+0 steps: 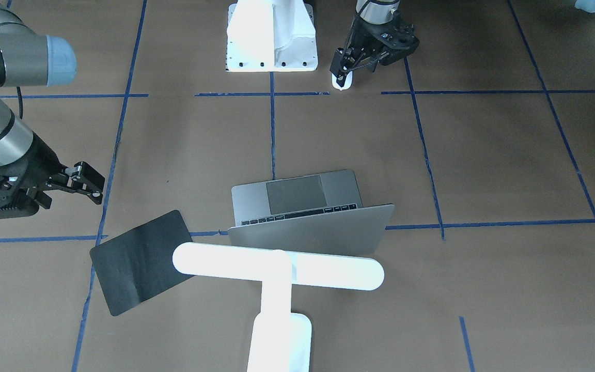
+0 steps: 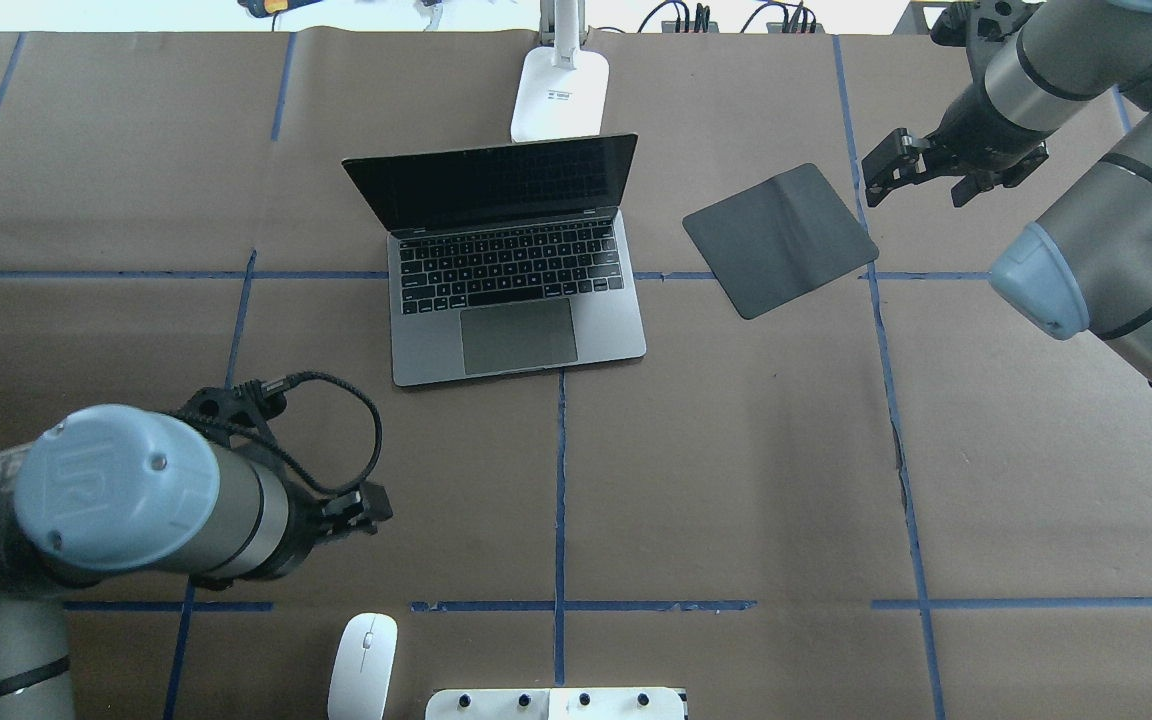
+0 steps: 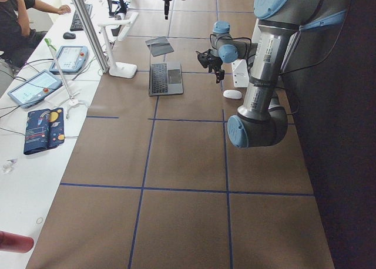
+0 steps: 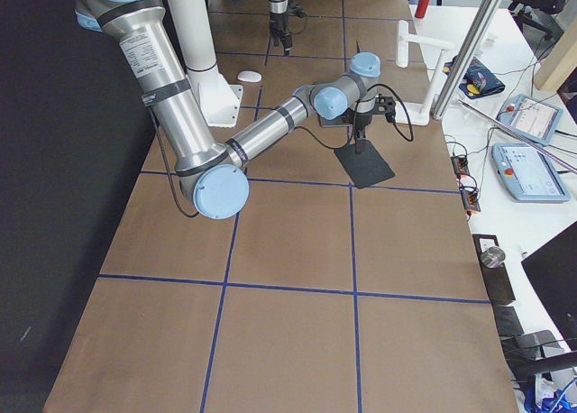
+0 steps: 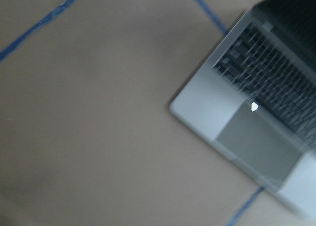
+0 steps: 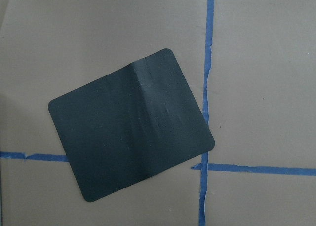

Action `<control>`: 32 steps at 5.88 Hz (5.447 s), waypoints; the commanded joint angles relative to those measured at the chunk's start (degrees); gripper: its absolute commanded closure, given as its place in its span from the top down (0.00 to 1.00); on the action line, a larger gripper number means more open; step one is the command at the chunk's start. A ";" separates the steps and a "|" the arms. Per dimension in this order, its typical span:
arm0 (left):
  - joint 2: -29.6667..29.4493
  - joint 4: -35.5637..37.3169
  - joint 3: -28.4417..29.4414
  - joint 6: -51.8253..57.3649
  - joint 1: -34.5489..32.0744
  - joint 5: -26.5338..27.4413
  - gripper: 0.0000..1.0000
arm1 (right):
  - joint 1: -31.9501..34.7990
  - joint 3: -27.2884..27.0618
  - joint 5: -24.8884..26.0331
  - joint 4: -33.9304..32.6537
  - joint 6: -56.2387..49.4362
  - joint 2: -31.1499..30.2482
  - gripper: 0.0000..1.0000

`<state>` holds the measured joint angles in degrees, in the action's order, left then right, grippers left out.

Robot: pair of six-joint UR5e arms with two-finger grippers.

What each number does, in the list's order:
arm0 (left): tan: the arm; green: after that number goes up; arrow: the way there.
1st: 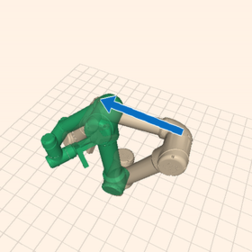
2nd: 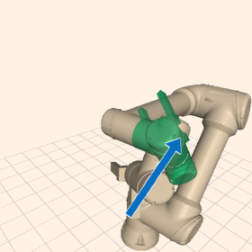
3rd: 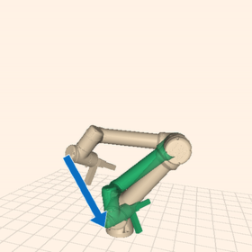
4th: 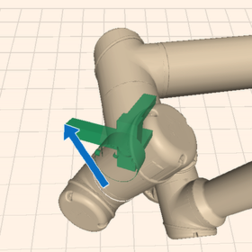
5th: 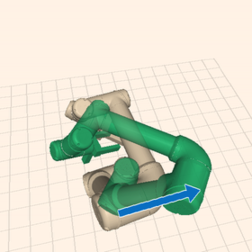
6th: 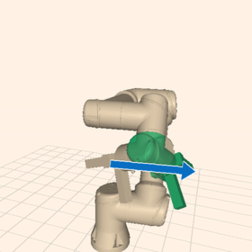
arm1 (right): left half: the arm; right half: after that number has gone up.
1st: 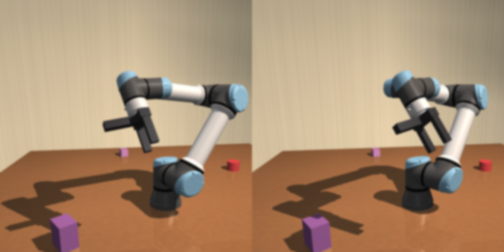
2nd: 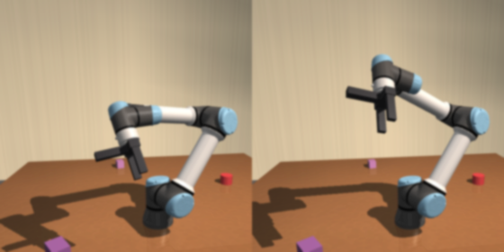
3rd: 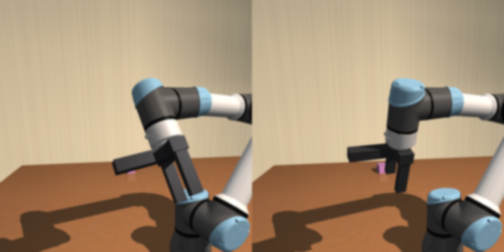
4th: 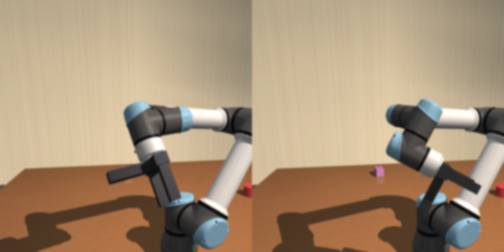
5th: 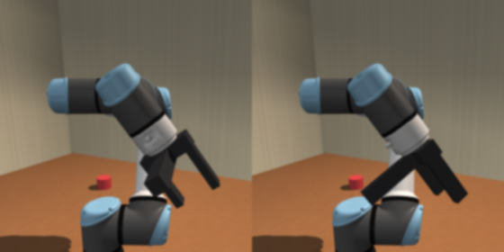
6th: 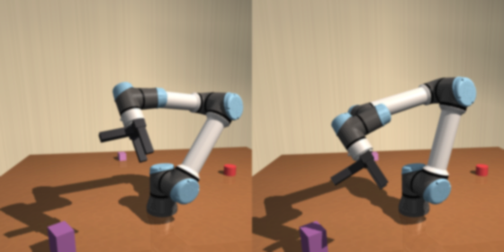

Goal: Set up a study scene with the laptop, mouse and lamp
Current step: 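Release the mouse pad and raise the right gripper while the left gripper withdraws, then grasp the white mouse with the left gripper, then carry the white mouse with the left gripper onto the black mouse pad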

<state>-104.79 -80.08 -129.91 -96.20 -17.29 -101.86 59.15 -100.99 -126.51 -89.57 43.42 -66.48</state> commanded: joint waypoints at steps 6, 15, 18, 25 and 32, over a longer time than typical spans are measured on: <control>4.15 -18.62 11.95 12.53 14.74 7.64 1.00 | 2.46 -7.29 -5.42 0.62 0.00 -6.47 1.00; -10.81 -18.09 12.62 12.88 4.39 8.87 0.00 | 2.64 -11.67 -5.15 0.71 -0.09 -10.76 1.00; -30.21 -18.97 30.95 15.52 1.83 13.85 0.00 | 3.08 -12.56 -5.15 0.71 -0.17 -12.98 1.00; -69.75 -45.67 97.96 20.68 -9.87 16.50 0.14 | 2.90 -11.16 -4.63 0.71 -0.26 -12.54 1.00; -62.81 -34.10 79.25 17.88 -18.29 -2.94 1.00 | 4.30 -14.57 -5.33 -0.16 0.70 -14.19 1.00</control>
<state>-173.61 -122.06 -39.32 -78.40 -33.64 -98.81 62.61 -114.72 -131.81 -89.25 43.73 -79.59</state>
